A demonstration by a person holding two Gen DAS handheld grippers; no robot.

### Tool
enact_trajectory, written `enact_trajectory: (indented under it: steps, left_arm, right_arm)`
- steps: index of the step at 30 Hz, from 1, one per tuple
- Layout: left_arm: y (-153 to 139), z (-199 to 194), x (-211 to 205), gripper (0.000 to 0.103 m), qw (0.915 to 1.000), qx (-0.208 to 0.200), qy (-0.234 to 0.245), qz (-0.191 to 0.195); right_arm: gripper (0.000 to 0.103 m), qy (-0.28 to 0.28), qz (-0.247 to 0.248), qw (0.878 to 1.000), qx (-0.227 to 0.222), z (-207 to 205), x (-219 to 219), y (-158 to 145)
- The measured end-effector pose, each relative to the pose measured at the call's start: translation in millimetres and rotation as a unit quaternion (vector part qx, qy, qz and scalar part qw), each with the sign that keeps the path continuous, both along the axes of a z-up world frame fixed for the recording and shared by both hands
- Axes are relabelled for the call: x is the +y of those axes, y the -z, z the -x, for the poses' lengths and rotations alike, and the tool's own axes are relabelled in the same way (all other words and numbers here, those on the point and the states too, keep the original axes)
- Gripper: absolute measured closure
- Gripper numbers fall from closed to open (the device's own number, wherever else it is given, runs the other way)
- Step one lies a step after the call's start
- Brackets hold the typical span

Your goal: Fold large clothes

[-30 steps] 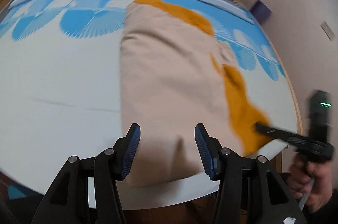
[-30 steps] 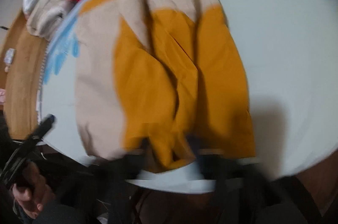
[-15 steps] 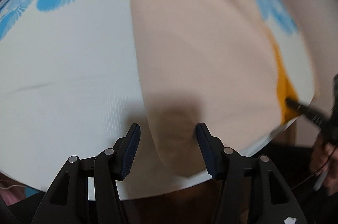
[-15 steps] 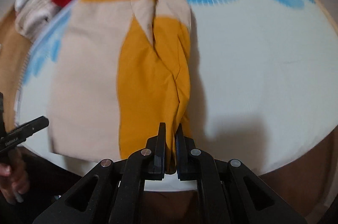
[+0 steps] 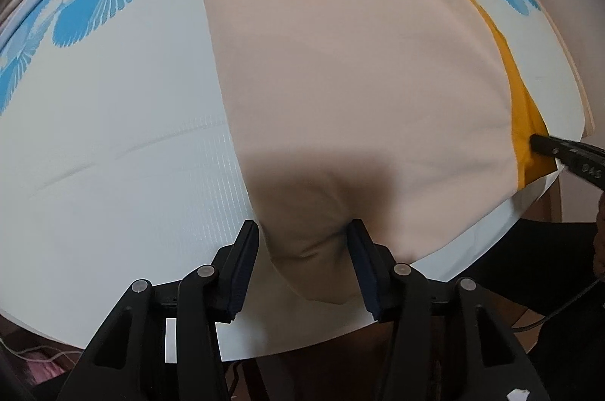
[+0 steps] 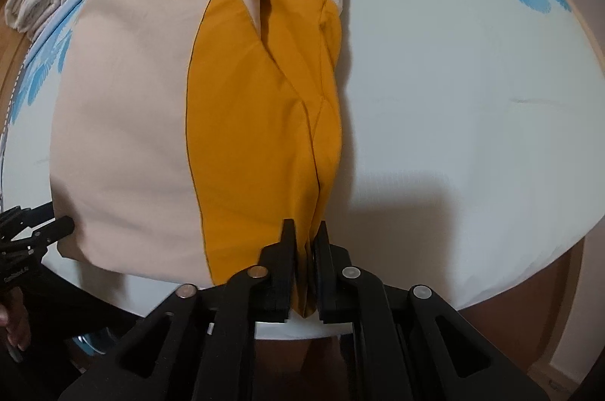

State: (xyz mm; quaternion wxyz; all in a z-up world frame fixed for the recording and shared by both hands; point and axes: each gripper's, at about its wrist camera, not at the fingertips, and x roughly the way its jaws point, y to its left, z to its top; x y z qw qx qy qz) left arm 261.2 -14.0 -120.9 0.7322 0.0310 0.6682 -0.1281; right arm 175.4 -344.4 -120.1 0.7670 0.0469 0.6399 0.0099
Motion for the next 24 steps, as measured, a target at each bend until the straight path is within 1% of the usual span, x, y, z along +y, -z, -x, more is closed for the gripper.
enact_trajectory:
  steps: [1, 2, 3, 5, 6, 7, 9, 10, 11, 14, 15, 16, 19, 22, 24]
  left_arm:
    - [0, -1, 2, 0.056, 1.0, 0.0, -0.003, 0.001]
    - [-2, -1, 2, 0.056, 1.0, -0.001, -0.005, 0.002]
    - [-4, -2, 3, 0.056, 1.0, -0.004, -0.005, 0.002]
    - [-7, -3, 2, 0.056, 1.0, -0.008, -0.003, 0.0]
    - [-9, 1, 0, 0.056, 0.9999, -0.01, -0.002, -0.002]
    - [-9, 1, -1, 0.056, 0.9999, -0.011, -0.002, -0.004]
    - [-11, 1, -3, 0.056, 0.9999, -0.015, 0.0, -0.008]
    - [-11, 0, -3, 0.056, 0.9998, -0.015, 0.001, -0.009]
    - [-11, -1, -4, 0.056, 0.9998, -0.016, 0.001, -0.011]
    - [-10, 5, -9, 0.056, 0.9998, -0.017, -0.002, -0.011]
    - [-10, 6, -10, 0.056, 0.9998, -0.017, -0.003, -0.011]
    - [-10, 8, -1, 0.056, 0.9998, -0.017, -0.004, -0.01]
    - [-11, 8, -3, 0.056, 0.9998, -0.017, -0.008, -0.006]
    - [-18, 3, 1, 0.056, 0.9994, -0.021, -0.023, 0.012]
    - [-24, -1, 5, 0.058, 0.9987, -0.032, -0.033, 0.024]
  right_arm:
    - [0.087, 0.008, 0.006, 1.0, -0.013, 1, -4, -8]
    - [0.084, 0.016, 0.012, 0.999, -0.036, 2, -8, -19]
    - [0.083, 0.027, 0.011, 0.997, -0.075, 1, -15, -37]
    - [0.081, 0.032, -0.013, 0.989, -0.143, -3, -22, -68]
    - [0.076, 0.03, -0.018, 0.986, -0.164, -5, -23, -78]
    - [0.072, 0.022, -0.021, 0.979, -0.201, -11, -24, -95]
    - [0.053, 0.003, -0.023, 0.971, -0.237, -29, -17, -109]
    - [0.051, -0.009, -0.024, 0.97, -0.243, -37, -13, -111]
    - [0.05, -0.014, -0.025, 0.969, -0.245, -32, -4, -112]
    - [0.05, -0.025, -0.04, 0.97, -0.238, -66, 10, -106]
    - [0.05, -0.027, -0.042, 0.972, -0.231, -81, 13, -100]
    - [0.05, -0.028, -0.043, 0.973, -0.224, -85, 17, -94]
    - [0.05, -0.025, -0.053, 0.979, -0.193, -124, 31, -71]
    - [0.05, -0.013, -0.072, 0.984, -0.164, -152, 29, -54]
    - [0.05, 0.004, -0.093, 0.984, -0.149, -174, 29, -40]
